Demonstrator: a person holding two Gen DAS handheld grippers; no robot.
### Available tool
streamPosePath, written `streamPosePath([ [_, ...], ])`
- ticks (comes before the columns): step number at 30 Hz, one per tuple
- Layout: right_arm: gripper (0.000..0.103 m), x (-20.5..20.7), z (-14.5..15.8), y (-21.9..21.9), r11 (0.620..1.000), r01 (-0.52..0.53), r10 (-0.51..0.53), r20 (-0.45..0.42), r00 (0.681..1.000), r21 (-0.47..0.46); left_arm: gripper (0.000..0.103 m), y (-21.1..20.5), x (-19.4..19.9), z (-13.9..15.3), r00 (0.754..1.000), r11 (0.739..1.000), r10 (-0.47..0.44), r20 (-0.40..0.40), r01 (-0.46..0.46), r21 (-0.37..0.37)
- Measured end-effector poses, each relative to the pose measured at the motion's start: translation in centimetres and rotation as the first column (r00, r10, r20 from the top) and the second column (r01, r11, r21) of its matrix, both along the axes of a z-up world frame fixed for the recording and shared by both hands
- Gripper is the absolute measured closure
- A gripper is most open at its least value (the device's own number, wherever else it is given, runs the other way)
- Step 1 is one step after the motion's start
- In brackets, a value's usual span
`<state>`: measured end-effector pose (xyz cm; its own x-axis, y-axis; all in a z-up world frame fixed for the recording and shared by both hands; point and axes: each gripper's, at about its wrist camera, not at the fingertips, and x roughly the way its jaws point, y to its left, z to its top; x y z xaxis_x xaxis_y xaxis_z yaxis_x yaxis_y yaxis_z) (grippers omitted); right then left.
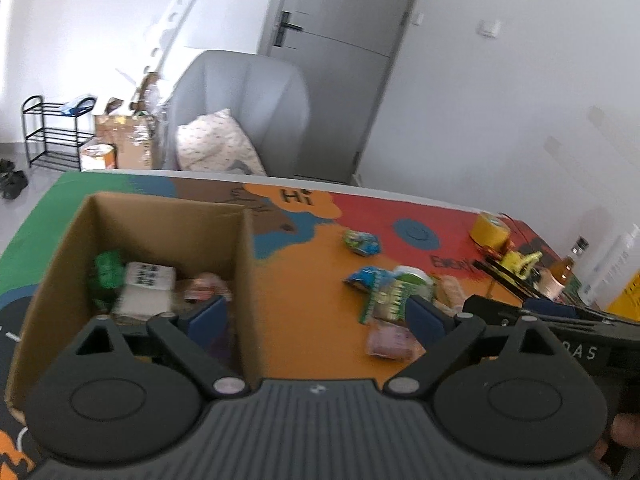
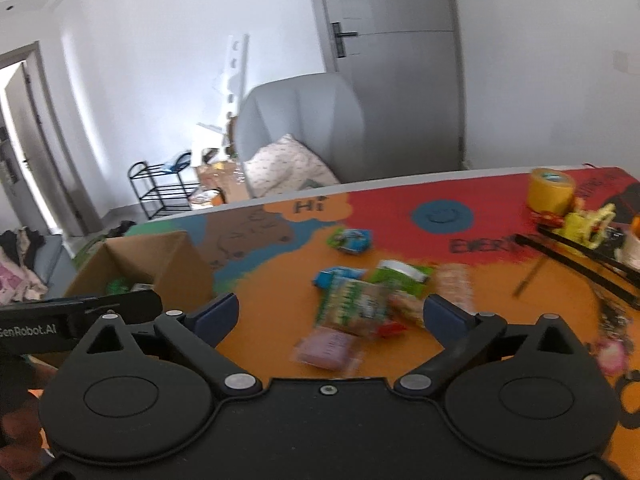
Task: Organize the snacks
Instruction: 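Move both open tools back toward the remaining snacks on the table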
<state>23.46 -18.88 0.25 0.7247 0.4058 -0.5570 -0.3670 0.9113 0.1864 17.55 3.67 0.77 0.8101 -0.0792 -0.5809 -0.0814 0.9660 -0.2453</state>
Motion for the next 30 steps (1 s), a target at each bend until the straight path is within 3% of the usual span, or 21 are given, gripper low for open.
streamPosePath([
  [19,0.001,1.2,-2.8,-5.1,0.988,0.138,-0.139,-0.016,0.99,-0.068,0.011,-5.7,3.4,-1.9,0.991,0.992,-0.125,-0.039,0.125,0.014],
  [24,0.004,2.1,-3.7,-5.2,0.987,0.149,-0.151,-0.029,0.988,-0.065,0.016,-6.9,4.5,-3.1,0.988,0.99,-0.143,-0.063,0.143,0.008],
  [30,0.014,3.6,-5.2,-5.4,0.988,0.146,-0.15,-0.069,0.986,-0.057,0.031,-7.8,6.4,-5.4,0.978,0.988,-0.155,-0.142,0.154,-0.018],
])
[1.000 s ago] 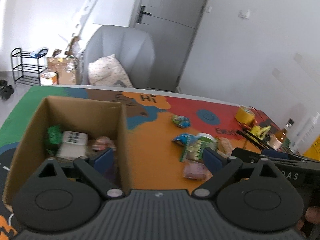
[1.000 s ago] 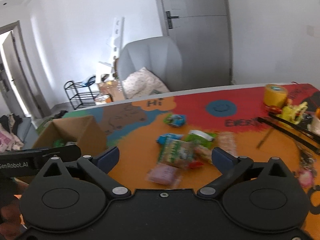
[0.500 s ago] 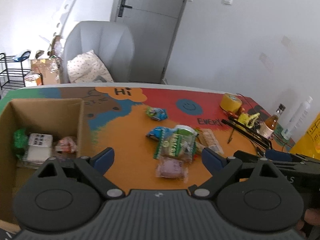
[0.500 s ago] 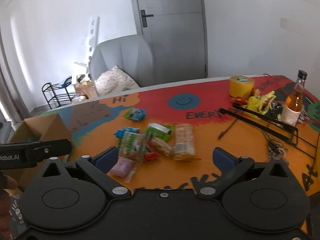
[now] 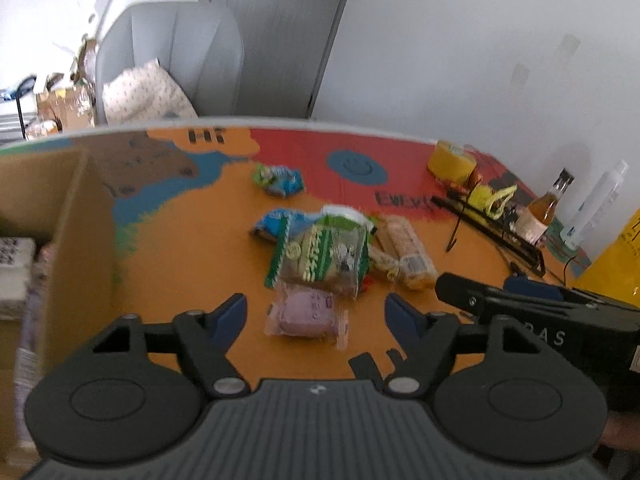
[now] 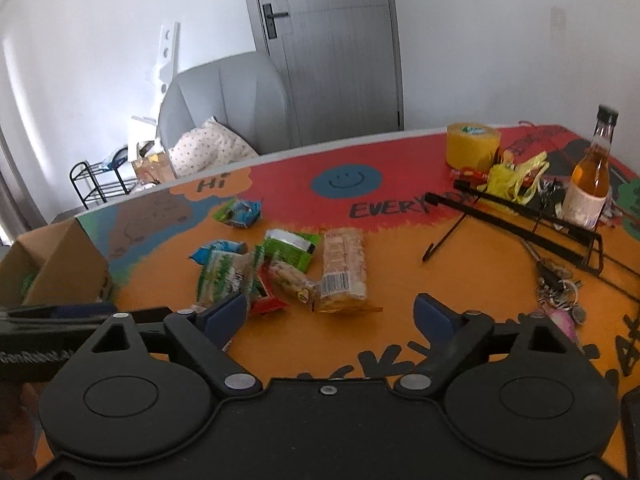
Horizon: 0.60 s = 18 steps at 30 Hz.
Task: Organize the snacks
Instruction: 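Move both open tools back toward the remaining snacks on the table, then grasp the purple pastry pack with the left gripper while the right grasps the long bread pack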
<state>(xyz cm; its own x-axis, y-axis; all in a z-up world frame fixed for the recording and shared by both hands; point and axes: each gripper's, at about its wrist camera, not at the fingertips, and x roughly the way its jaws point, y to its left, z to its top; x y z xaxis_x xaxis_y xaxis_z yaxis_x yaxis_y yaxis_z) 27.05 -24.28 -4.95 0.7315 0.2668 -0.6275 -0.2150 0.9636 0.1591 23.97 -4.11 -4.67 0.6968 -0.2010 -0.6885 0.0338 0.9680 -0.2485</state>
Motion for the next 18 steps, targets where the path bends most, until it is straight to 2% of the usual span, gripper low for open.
streamPosePath([
  [9,0.02,2.7,-1.9,-0.4,1.0,0.008,-0.006,-0.069,0.998,0.028,0.04,-0.2,2.3,-2.7,0.996,1.0,0.007,-0.092,-0.006,0.013],
  [13,0.023,3.6,-2.3,-0.1,1.0,0.0,0.002,-0.08,0.997,0.031,0.049,-0.1,2.8,-3.9,0.992,1.0,0.009,-0.123,-0.009,0.007],
  [15,0.023,4.0,-2.6,0.1,1.0,-0.004,0.007,-0.085,0.996,0.028,0.051,-0.2,2.8,-3.9,0.994,1.0,0.005,-0.112,-0.004,0.013],
  [18,0.025,4.5,-3.0,0.6,1.0,-0.013,0.014,-0.091,0.996,0.017,0.06,0.1,2.8,-3.9,0.994,1.0,0.006,-0.109,-0.005,0.004],
])
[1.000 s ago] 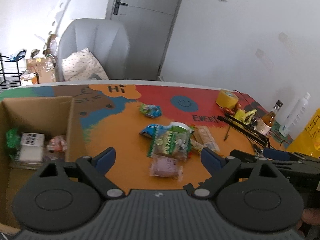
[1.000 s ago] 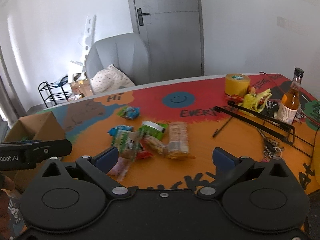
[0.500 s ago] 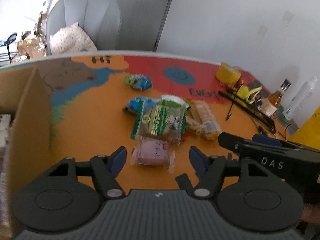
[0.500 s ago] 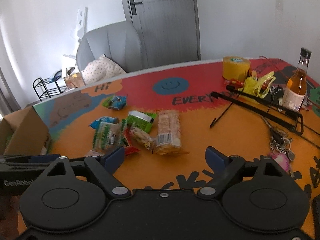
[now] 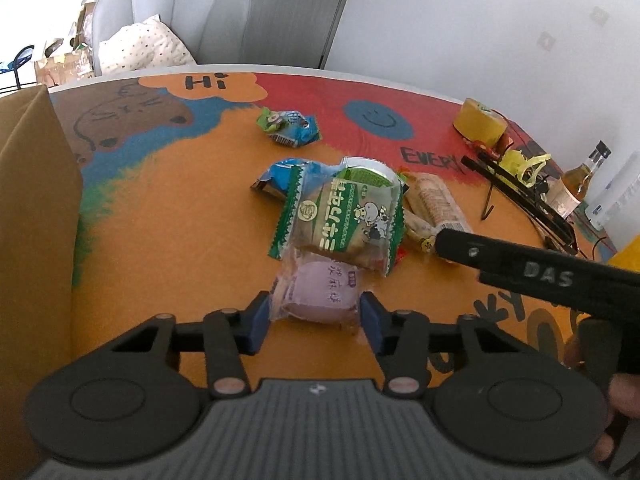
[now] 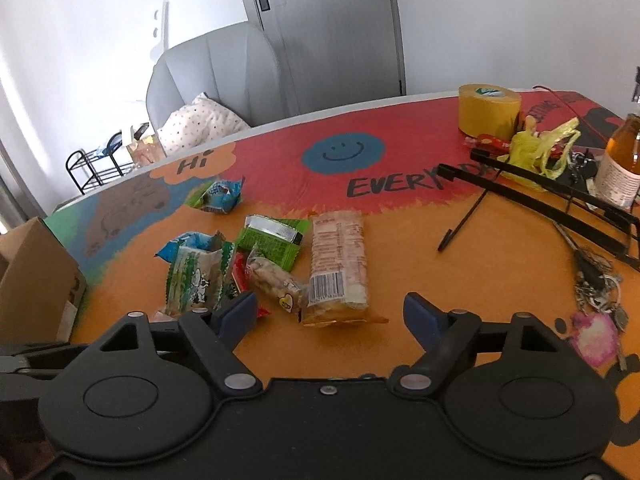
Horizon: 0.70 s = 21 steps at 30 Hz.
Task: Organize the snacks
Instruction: 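Grasp the purple pastry pack with the left gripper while the right grasps the long bread pack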
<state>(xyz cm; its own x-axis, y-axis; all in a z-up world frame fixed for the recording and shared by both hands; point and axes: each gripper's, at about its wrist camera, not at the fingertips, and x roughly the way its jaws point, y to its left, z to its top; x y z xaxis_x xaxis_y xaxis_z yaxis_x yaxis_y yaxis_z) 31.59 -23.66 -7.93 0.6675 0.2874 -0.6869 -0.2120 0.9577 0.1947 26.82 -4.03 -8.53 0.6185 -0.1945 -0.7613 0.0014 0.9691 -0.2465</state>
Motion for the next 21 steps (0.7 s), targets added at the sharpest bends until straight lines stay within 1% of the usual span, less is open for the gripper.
streamPosePath([
  [1,0.029,0.2,-0.2,0.2,1.0,-0.003,0.003,0.0,1.0,-0.005,0.063,0.1,0.0,0.0,1.0,1.0,0.0,-0.002,0.0,-0.006],
  [2,0.034,0.3,-0.4,0.3,1.0,-0.003,0.003,-0.002,1.0,-0.006,0.064,0.1,0.0,0.0,1.0,1.0,0.002,0.0,-0.002,-0.007],
  [3,0.037,0.5,-0.5,0.4,1.0,0.002,-0.002,-0.005,1.0,-0.006,0.064,0.2,0.0,0.1,1.0,1.0,0.006,0.003,-0.006,-0.003],
  [5,0.052,0.8,-0.8,0.4,1.0,0.01,-0.01,-0.009,1.0,-0.008,0.065,0.2,-0.1,0.1,1.0,1.0,0.013,0.009,-0.013,-0.003],
  [7,0.063,1.0,-1.2,0.0,1.0,0.01,-0.01,-0.022,1.0,0.009,0.066,0.3,-0.2,0.1,1.0,1.0,0.014,0.012,-0.013,-0.006],
  [12,0.065,0.0,-1.1,-0.7,1.0,0.01,-0.009,-0.016,1.0,0.017,0.066,0.2,-0.6,0.3,1.0,1.0,0.01,0.011,-0.01,-0.012],
  [16,0.065,-1.3,-1.0,-1.8,0.999,0.026,-0.025,-0.032,0.999,0.023,0.066,0.0,-1.1,0.3,1.0,1.0,0.001,0.008,-0.001,-0.016],
  [19,0.065,-2.3,-0.9,-2.6,0.998,0.035,-0.033,-0.058,0.998,0.045,0.066,-0.2,-1.5,0.3,1.0,1.0,-0.009,0.002,0.009,-0.017],
  [21,0.065,-3.2,-0.7,-2.9,0.999,0.033,-0.03,-0.07,0.997,0.04,0.066,-0.4,-1.8,0.3,1.0,1.0,-0.018,-0.002,0.018,-0.016],
])
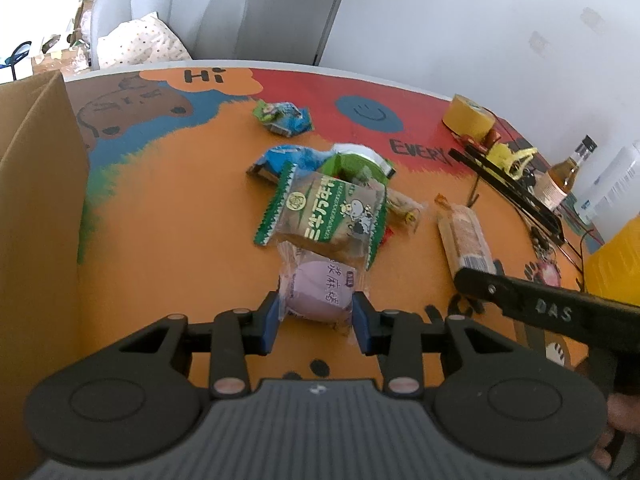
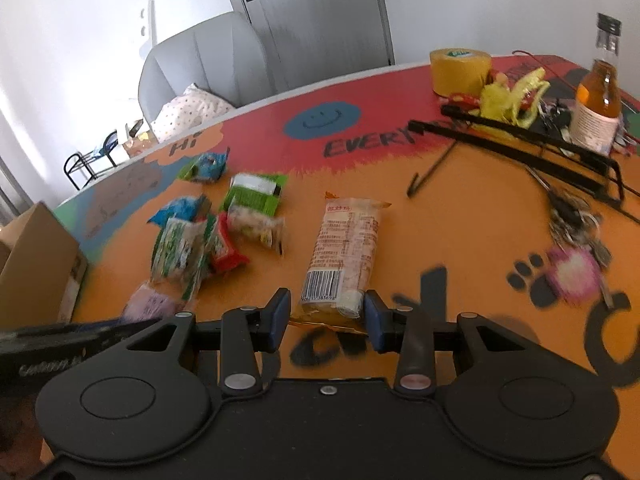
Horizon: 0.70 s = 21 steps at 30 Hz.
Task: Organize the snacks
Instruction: 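Grasp the purple pastry pack with the left gripper while the right grasps the long bread pack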
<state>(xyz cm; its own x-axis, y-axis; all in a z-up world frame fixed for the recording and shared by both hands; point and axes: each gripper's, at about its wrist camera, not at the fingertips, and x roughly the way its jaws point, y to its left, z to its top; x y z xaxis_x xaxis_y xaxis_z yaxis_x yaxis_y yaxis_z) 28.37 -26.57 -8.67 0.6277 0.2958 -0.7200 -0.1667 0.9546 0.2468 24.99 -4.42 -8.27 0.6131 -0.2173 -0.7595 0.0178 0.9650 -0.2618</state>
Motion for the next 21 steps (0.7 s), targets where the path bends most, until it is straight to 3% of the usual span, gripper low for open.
streamPosePath([
  [7,0.062,-2.2,0.2,-0.2,1.0,-0.004,0.003,-0.031,1.0,-0.015,0.064,-0.4,-0.4,0.3,1.0,0.999,-0.021,-0.018,0.022,0.028],
  [10,0.041,-2.1,0.3,0.0,0.999,0.004,-0.005,-0.018,1.0,-0.033,0.057,-0.7,-0.3,0.4,1.0,0.998,-0.014,-0.013,0.014,0.056],
  [11,0.04,-2.0,0.3,0.1,0.999,0.009,-0.009,-0.008,1.0,-0.039,0.054,-0.7,-0.1,0.4,1.0,0.998,-0.013,-0.012,0.014,0.067],
  [14,0.04,-1.4,0.3,0.2,0.999,0.019,-0.019,-0.004,1.0,-0.045,0.049,-0.8,0.4,0.4,1.0,0.996,-0.013,-0.012,0.014,0.085],
  [21,0.04,-0.3,-0.3,0.6,0.998,0.017,-0.017,0.002,1.0,-0.061,0.048,-1.2,1.0,0.0,1.0,0.995,-0.019,-0.018,0.021,0.097],
])
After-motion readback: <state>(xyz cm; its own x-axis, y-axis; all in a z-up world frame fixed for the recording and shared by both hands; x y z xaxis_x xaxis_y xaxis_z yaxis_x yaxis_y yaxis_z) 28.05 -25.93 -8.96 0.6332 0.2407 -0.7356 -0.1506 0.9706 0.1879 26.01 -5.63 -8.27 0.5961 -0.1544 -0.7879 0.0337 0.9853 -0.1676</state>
